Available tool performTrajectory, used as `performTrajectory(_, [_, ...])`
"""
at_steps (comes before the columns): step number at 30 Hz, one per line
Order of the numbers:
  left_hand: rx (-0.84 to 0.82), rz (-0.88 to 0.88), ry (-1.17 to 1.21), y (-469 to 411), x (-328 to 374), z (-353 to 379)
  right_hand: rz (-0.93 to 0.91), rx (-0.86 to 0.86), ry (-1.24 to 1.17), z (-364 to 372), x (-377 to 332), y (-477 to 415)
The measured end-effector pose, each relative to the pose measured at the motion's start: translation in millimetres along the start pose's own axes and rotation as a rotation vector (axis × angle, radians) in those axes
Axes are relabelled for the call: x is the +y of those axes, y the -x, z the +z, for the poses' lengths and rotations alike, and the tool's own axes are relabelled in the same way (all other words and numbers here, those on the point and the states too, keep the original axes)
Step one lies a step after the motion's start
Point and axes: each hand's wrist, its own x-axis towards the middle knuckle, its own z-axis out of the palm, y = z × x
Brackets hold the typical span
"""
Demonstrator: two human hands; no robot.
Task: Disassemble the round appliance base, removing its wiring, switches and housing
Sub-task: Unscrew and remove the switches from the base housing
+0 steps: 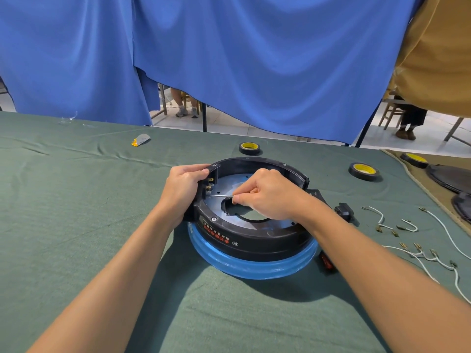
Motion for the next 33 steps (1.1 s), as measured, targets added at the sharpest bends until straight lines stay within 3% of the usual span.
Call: performTrajectory(33, [-0.022,0.009,0.031,-0.2,0.0,-0.8,0.026,-0.013,-0.007,1.2,2.8,-5.7])
